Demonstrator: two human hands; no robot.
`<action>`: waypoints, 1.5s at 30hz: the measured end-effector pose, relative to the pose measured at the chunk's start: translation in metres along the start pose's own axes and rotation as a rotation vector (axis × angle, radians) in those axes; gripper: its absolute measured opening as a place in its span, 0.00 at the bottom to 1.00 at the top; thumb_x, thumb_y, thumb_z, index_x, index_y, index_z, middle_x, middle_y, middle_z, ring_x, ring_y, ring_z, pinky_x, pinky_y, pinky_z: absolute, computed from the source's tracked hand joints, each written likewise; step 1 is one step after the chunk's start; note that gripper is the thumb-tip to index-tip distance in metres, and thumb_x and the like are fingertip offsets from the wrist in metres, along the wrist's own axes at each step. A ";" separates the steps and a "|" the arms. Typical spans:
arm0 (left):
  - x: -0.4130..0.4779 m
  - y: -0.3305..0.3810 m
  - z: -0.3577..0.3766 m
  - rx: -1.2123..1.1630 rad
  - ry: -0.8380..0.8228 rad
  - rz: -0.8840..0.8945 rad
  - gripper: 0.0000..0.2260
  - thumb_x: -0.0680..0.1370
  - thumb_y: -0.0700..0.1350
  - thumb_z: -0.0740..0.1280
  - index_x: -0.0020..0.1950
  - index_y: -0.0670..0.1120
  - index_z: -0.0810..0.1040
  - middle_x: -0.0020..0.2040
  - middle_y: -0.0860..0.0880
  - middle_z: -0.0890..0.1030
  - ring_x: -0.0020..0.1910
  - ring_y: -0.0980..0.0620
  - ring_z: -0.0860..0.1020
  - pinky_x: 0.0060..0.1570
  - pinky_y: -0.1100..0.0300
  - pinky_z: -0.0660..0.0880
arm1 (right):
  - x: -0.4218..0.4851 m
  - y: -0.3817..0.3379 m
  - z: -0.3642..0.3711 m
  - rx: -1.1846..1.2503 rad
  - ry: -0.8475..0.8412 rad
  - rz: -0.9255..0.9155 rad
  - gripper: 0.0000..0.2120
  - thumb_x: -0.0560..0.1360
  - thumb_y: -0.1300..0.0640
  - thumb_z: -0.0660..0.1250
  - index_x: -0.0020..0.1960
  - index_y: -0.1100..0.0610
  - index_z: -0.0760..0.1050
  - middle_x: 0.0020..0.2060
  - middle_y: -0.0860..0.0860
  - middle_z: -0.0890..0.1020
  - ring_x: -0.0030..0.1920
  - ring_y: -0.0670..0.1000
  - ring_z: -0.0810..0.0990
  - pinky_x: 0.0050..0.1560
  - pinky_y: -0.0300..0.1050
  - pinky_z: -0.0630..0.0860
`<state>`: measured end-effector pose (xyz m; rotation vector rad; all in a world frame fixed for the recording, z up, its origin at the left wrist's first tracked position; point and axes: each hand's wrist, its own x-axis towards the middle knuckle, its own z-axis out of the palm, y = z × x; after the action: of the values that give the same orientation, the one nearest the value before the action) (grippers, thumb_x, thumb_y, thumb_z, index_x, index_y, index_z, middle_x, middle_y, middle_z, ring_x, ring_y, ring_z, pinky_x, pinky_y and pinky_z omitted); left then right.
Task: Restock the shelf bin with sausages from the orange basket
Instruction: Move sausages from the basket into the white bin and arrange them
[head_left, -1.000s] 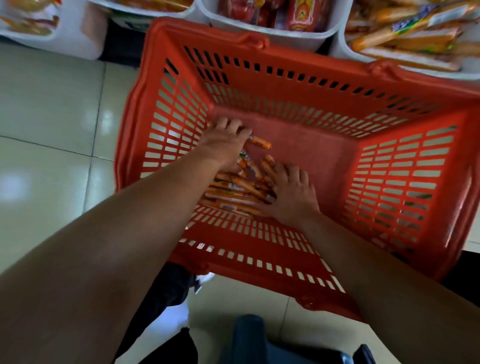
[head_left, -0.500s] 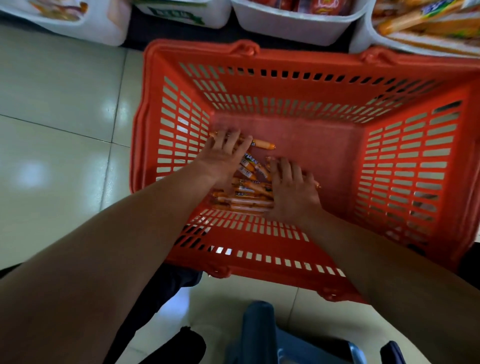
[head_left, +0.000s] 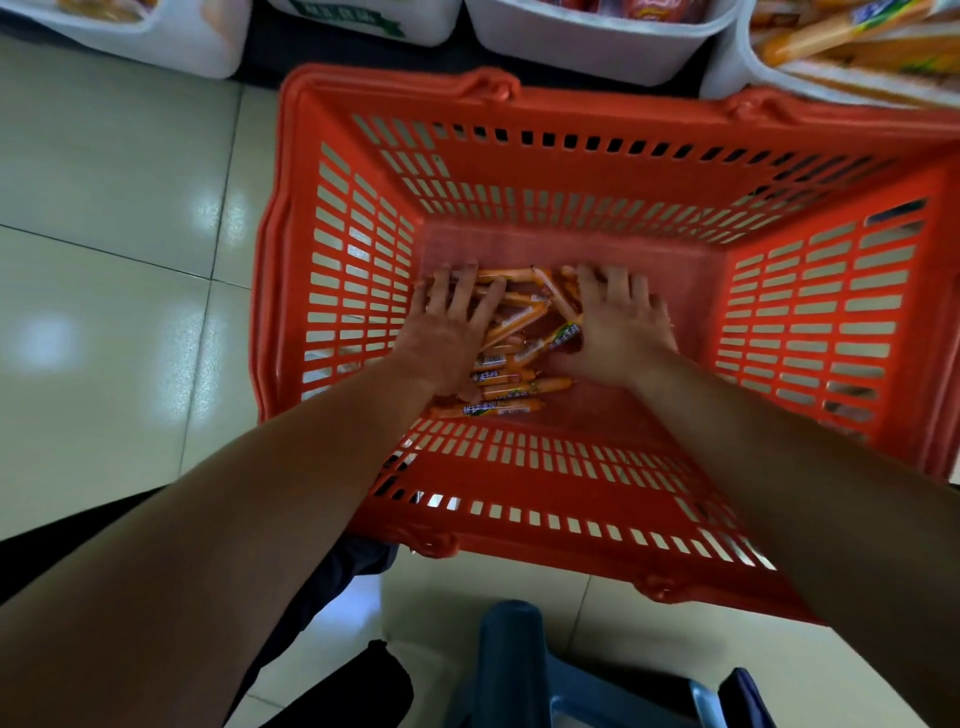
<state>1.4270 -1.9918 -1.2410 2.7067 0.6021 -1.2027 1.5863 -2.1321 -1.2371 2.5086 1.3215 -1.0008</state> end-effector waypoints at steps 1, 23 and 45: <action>0.001 -0.001 0.000 -0.008 0.013 -0.004 0.68 0.59 0.68 0.78 0.77 0.51 0.29 0.79 0.40 0.36 0.78 0.34 0.42 0.76 0.38 0.48 | -0.003 -0.004 0.003 -0.002 -0.026 -0.011 0.61 0.59 0.28 0.73 0.79 0.53 0.46 0.73 0.57 0.57 0.71 0.62 0.60 0.68 0.64 0.65; 0.010 0.008 -0.015 -0.264 0.135 -0.016 0.48 0.68 0.62 0.75 0.78 0.48 0.52 0.71 0.43 0.64 0.69 0.39 0.65 0.67 0.42 0.66 | -0.011 0.008 0.010 0.139 0.030 0.245 0.57 0.65 0.31 0.72 0.79 0.56 0.47 0.71 0.60 0.60 0.71 0.65 0.62 0.64 0.66 0.69; 0.014 0.003 -0.010 -0.436 0.138 -0.034 0.35 0.74 0.59 0.72 0.74 0.47 0.61 0.67 0.44 0.68 0.66 0.41 0.69 0.64 0.44 0.71 | -0.026 0.037 0.011 0.017 0.150 0.269 0.30 0.72 0.43 0.66 0.67 0.59 0.67 0.63 0.59 0.69 0.63 0.63 0.69 0.57 0.64 0.74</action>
<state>1.4438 -1.9876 -1.2446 2.4241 0.8205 -0.7805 1.5988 -2.1768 -1.2366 2.7258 0.9741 -0.7831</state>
